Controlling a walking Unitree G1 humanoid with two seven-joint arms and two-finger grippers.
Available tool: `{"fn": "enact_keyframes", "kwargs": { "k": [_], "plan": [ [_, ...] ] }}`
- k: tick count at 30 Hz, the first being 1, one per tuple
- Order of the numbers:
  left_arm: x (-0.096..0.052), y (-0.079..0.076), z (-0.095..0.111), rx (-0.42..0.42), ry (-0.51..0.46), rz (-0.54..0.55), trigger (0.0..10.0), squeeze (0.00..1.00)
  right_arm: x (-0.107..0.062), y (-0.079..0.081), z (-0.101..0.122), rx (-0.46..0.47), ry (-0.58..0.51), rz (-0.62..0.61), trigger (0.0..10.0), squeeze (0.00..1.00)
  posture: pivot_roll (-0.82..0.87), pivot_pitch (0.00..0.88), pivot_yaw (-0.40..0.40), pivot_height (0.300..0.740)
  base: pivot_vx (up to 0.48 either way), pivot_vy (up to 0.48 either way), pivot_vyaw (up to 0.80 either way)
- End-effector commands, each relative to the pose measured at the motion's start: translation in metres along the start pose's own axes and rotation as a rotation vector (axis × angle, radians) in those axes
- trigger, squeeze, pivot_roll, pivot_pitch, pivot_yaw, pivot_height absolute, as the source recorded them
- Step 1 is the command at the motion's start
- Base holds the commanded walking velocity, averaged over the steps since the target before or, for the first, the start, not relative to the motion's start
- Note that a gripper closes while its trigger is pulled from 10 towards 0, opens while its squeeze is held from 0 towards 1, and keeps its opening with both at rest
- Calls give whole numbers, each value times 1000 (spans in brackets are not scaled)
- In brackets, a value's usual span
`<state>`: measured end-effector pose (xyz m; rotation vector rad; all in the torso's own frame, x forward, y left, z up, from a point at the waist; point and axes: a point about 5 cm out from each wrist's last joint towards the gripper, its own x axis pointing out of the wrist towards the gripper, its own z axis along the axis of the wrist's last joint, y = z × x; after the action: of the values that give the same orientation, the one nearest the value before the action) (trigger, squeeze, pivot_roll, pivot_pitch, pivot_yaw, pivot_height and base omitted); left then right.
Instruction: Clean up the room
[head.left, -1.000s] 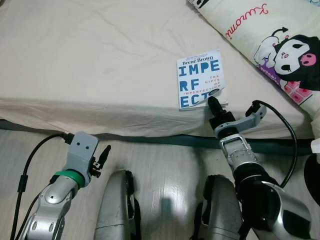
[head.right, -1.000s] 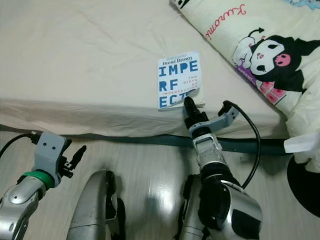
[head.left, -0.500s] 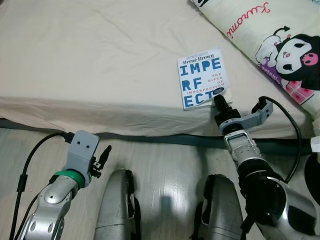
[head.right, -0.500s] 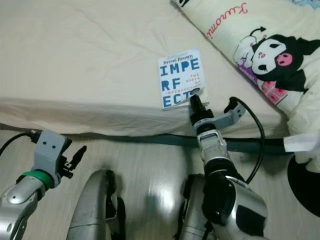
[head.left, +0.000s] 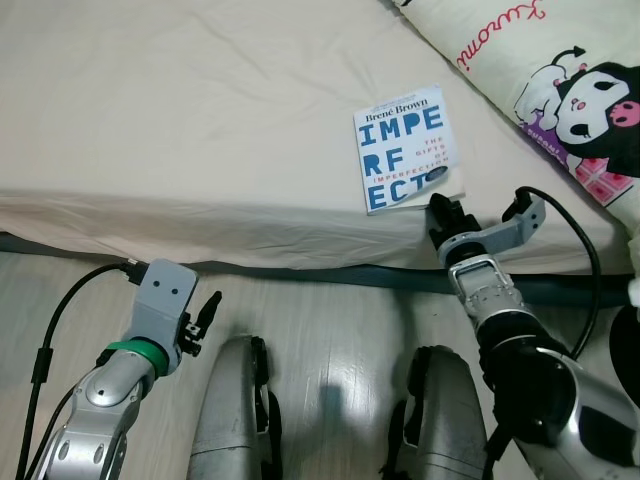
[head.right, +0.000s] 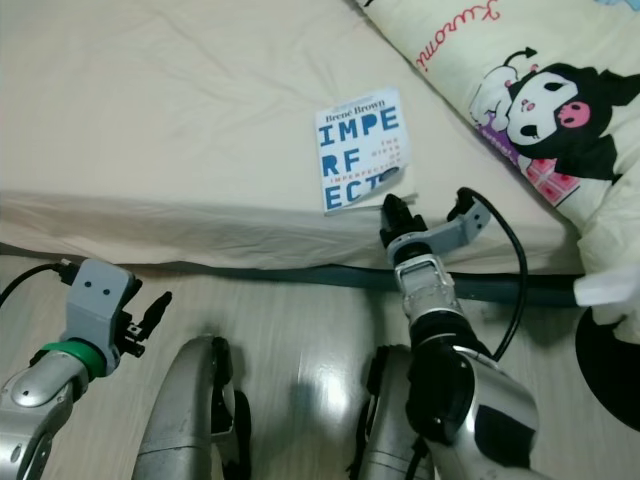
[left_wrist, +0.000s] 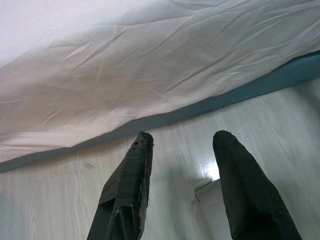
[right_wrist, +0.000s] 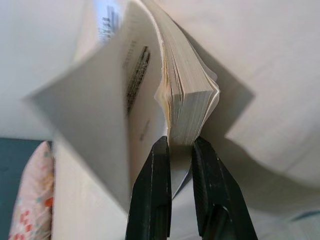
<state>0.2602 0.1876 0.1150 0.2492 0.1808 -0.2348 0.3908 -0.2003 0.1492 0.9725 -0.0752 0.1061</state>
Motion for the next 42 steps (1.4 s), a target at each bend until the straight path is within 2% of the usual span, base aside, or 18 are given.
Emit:
{"fn": "enact_keyframes", "kwargs": {
  "k": [1,9,10,13,14,16,17,19,20,26,27,28,34,35,38,39,41,42],
  "plan": [
    [-4,2,-9,-7,46,14,10000,0,0,3,-2,23,7,49,0,0,266,340,192,570,0,0,0],
    [5,0,-7,-13,33,21,10000,0,5,19,8,0,-34,197,0,0,245,307,170,570,0,0,0],
    [8,-1,-5,-18,22,24,10000,0,6,26,11,-9,-51,264,0,0,229,291,158,570,0,0,0],
    [15,-3,-1,-31,0,32,10000,0,5,35,14,-50,-77,362,0,0,208,269,142,570,0,0,0],
    [20,-5,2,-41,-15,37,10000,0,2,36,16,-77,-87,400,10000,0,179,240,124,570,0,0,0],
    [23,-6,4,-48,-24,41,10000,0,-1,37,16,-93,-92,420,10000,0,179,240,124,570,0,0,0],
    [31,-9,9,-62,-45,39,10000,0,-10,38,22,-79,-122,465,10000,0,148,219,114,570,0,0,0],
    [33,-10,10,-65,-49,37,10000,0,-12,38,23,-75,-129,475,10000,0,148,219,114,570,0,0,0],
    [37,-12,13,-71,-61,29,10000,0,-20,39,29,-91,-151,494,10000,0,128,205,110,570,0,0,0],
    [45,-16,15,-78,-72,19,10000,0,-28,32,37,-129,-192,451,10000,0,94,180,107,570,0,0,0],
    [49,-18,17,-79,-80,9,10000,0,-32,17,40,-122,-212,376,10000,0,86,165,108,570,0,0,0],
    [51,-19,18,-81,-83,5,10000,0,-33,9,39,-117,-212,345,10000,0,84,157,109,570,0,0,0],
    [54,-25,22,-84,-95,-14,10000,0,-34,-6,34,-69,-202,259,10000,0,88,153,109,570,0,0,0],
    [55,-27,23,-81,-103,-21,10000,0,-34,-13,32,-58,-192,194,10000,0,89,153,109,570,0,0,0],
    [56,-28,24,-80,-107,-25,10000,0,-35,-17,30,-53,-184,150,10000,0,89,153,109,570,0,0,0],
    [55,-28,24,-76,-109,-28,10000,0,-39,-35,27,-55,-163,-17,10000,0,99,158,114,570,0,0,0],
    [55,-28,24,-76,-109,-28,10000,0,-39,-35,27,-55,-163,-17,10000,0,99,158,114,570,0,0,0],
    [54,-28,22,-74,-105,-29,10000,0,-41,-43,24,-57,-144,-80,10000,0,99,162,116,570,0,0,0]
  ]
}}
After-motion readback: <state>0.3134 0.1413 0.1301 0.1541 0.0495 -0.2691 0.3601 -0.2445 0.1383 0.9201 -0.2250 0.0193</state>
